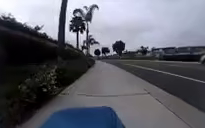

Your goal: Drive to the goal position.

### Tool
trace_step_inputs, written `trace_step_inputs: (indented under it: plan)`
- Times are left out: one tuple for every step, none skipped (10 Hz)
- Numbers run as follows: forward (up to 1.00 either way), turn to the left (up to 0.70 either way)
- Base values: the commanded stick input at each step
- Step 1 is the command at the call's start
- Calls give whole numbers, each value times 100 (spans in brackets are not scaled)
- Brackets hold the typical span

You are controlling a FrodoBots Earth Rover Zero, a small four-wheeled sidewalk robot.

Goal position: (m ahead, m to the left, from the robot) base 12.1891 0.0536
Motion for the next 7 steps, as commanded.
trace_step_inputs:
  plan:
    - [100, 0]
    - [100, 0]
    - [100, 0]
    - [100, 0]
    - [100, 0]
    - [100, 0]
    - [100, 0]
